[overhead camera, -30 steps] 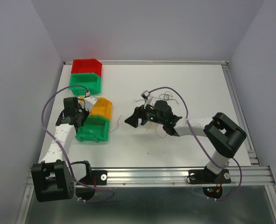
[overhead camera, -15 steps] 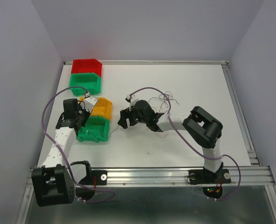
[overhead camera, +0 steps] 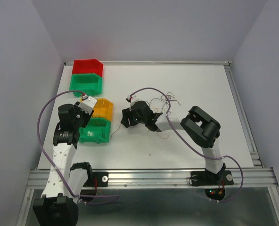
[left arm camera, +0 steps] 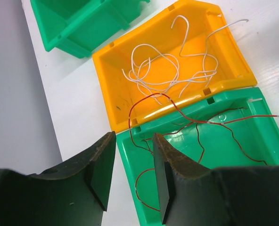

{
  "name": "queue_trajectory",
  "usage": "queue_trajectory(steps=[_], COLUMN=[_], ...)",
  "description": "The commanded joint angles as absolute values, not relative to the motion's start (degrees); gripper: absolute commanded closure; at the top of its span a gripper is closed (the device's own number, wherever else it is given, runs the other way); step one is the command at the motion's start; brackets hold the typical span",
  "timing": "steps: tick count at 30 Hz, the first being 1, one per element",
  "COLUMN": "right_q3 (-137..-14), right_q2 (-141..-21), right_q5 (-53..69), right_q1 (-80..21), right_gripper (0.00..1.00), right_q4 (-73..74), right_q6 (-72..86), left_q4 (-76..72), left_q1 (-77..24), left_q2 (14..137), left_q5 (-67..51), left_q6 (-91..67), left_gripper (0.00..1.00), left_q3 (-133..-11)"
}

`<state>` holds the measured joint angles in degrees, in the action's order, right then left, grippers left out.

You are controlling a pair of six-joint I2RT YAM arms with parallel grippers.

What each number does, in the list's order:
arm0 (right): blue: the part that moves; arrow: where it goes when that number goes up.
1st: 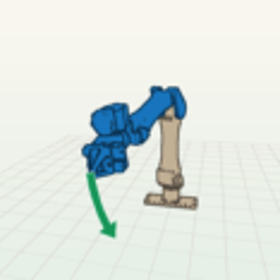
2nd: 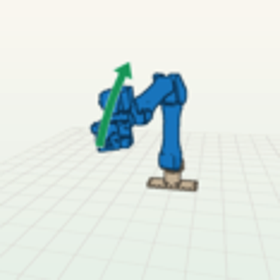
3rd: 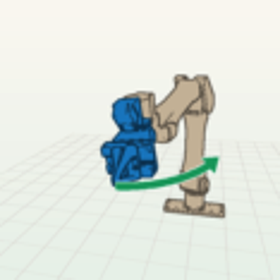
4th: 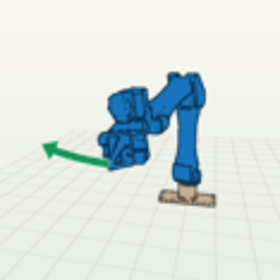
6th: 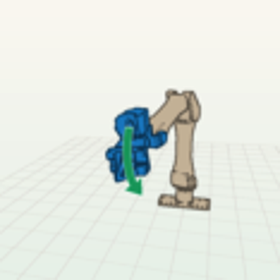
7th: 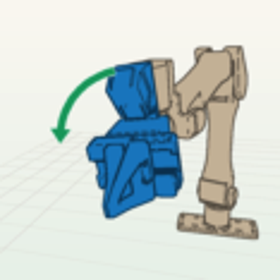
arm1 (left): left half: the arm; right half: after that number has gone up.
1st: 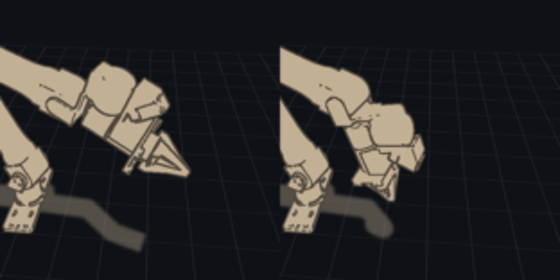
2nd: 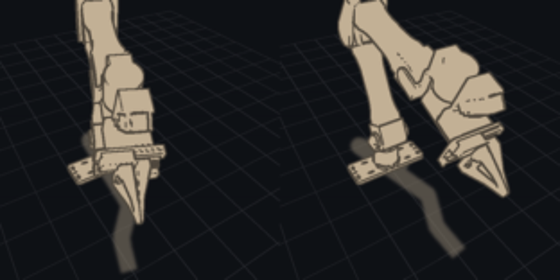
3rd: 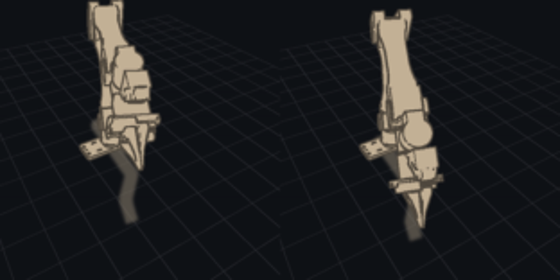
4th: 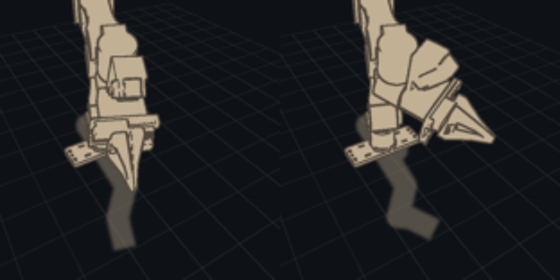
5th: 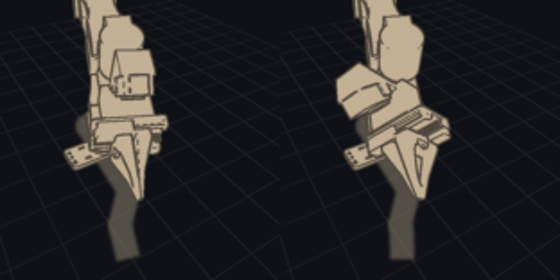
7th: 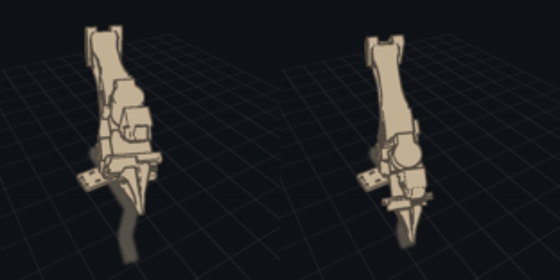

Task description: Untangle the cables

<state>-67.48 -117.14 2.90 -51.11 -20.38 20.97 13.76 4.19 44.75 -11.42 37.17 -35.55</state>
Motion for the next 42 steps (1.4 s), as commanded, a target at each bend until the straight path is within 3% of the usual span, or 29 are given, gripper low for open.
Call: queue_trajectory(steps=[1,4,6,7,9,10,12,13,14,31,42], right_q3=[-70.05,-70.4,-70.84,-70.93,-70.93,-71.1,-71.02,-70.75,-70.06,-64.25,-71.1], right_q2=[-117.51,-117.77,-118.21,-118.21,-118.04,-118.04,-117.51,-117.16,-116.72,-105.91,-109.77], right_q5=[1.93,1.15,1.14,1.14,1.58,1.84,2.28,2.11,1.76,-13.35,-13.8], right_q1=[-51.94,-51.94,-52.12,-52.12,-52.21,-52.29,-52.73,-52.91,-53.35,-63.98,-64.34], right_gripper=[0.38,0.4,0.5,0.5,0.61,0.73,0.83,0.94,0.97,1.0,0.99], right_q4=[-22.32,-22.94,-23.46,-23.73,-24.69,-24.78,-24.96,-25.22,-25.92,-32.34,-31.9], right_q6=[20.57,20.57,20.39,20.3,20.22,20.04,19.51,18.99,18.72,1.24,-4.13], left_q4=[10.9,9.15,7.66,7.21,5.63,5.28,4.66,4.31,4.22,3.6,4.39], left_q1=[3.87,3.96,3.96,3.96,3.96,4.04,4.04,4.04,4.13,4.22,4.22], left_q2=[43.86,44.12,44.38,44.38,44.12,44.12,43.77,43.51,43.42,40.96,41.04], left_q5=[-14.15,-13.8,-12.92,-12.57,-11.78,-11.6,-11.08,-10.99,-10.99,-10.37,-11.6], left_q6=[36.3,36.39,35.95,35.95,35.68,35.51,35.16,35.07,35.16,34.72,35.24], left_gripper=[0.51,0.51,0.51,0.51,0.51,0.51,0.51,0.51,0.51,0.51,0.51], left_q3=[-34.28,-33.32,-32.7,-32.35,-31.73,-31.55,-31.12,-30.94,-30.76,-29.88,-30.23])
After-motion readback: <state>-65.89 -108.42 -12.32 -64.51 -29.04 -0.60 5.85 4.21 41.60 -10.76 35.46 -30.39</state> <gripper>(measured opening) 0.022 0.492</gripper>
